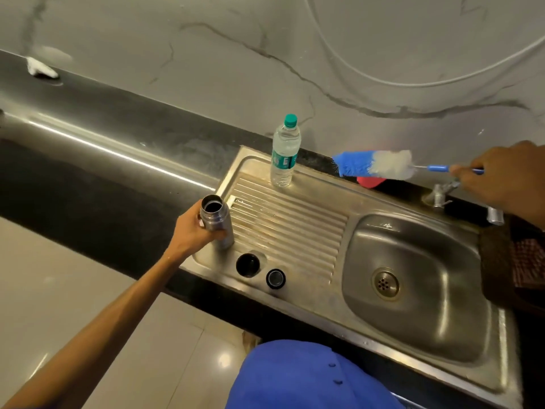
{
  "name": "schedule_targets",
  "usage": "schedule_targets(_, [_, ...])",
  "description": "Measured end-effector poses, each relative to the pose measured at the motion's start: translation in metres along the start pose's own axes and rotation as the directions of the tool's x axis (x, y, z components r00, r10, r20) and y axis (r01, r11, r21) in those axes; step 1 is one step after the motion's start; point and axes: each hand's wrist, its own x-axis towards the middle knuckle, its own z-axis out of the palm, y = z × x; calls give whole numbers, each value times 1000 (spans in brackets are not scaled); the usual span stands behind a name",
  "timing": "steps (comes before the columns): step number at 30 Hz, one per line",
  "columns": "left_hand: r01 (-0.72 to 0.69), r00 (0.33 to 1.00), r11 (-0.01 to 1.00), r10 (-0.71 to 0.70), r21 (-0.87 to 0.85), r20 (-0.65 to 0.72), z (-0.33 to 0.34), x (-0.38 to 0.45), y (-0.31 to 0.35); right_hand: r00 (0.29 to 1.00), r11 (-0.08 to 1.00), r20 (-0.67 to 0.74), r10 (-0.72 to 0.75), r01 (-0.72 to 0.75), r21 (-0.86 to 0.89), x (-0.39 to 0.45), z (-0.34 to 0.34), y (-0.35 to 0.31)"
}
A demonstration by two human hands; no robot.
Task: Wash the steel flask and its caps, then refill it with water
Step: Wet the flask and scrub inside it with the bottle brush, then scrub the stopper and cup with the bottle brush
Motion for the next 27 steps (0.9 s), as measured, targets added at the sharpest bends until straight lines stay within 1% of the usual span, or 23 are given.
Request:
schedule_targets(5, [53, 998, 998, -53, -18, -37, -3, -24, -13, 999, 999, -16, -36, 36, 28, 3, 1, -13])
schedule_targets(8, [54, 999, 999, -54, -6, 5, -4, -34, -18, 999, 995, 0, -53, 53, 81, 13, 14, -11])
schedule_targets(10, [51, 998, 999, -51, -1, 32, -4, -41, -20, 999, 990, -16, -49, 50, 133, 11, 15, -12])
schedule_targets(13, [99, 994, 995, -98, -6, 42, -1, -47, -21, 998, 987, -26, -57, 60, 149, 13, 24, -6])
schedule_targets(15, [165, 986, 986, -165, -18, 1, 8, -55, -23, 998, 989, -27, -61, 64, 130, 16, 30, -5])
schedule_targets(16, [235, 969, 971, -238, -39, -66, 16, -63, -23, 997, 990, -20, -68, 70, 125, 18, 33, -2])
schedule_targets(17, [332, 930, 941, -338, -59, -145, 28, -75, -21, 997, 989, -20, -72, 74, 125, 15, 32, -3])
schedule_targets(18, [447, 872, 893, -448, -51, -197, 43, -91, -14, 997, 989, -18, -70, 72, 130, 10, 26, -5])
schedule_targets(19, [535, 828, 845, -522, 8, -204, 61, -107, -9, 997, 989, -31, -70, 73, 126, 7, 21, -5])
schedule_targets(20, [560, 823, 822, -539, 102, -180, 80, -124, -3, 997, 989, -27, -71, 74, 127, 4, 21, -1])
schedule_targets(21, [501, 865, 841, -479, 201, -153, 99, -141, 1, 996, 988, -27, -83, 86, 129, 4, 22, 3])
schedule_targets(22, [353, 935, 891, -332, 284, -122, 116, -157, 7, 996, 988, -11, -86, 87, 125, 1, 22, 6])
schedule_targets(23, [133, 990, 924, -108, 358, -88, 132, -168, 11, 996, 990, -14, -88, 89, 106, -2, 22, 8])
schedule_targets(24, [-101, 993, 892, 119, 440, -15, 141, -169, 14, 996, 992, -11, -88, 89, 88, -6, 18, 7])
schedule_targets(25, [-315, 946, 795, 309, 518, 100, 149, -163, 17, 996, 993, -6, -86, 86, 76, -10, 16, 9])
schedule_targets(26, [-455, 886, 674, 409, 582, 219, 154, -153, 21, 996, 994, 10, -86, 85, 68, -13, 12, 9])
schedule_targets(27, [-505, 861, 622, 408, 598, 303, 159, -141, 25, 996, 994, 13, -89, 88, 60, -17, 5, 7])
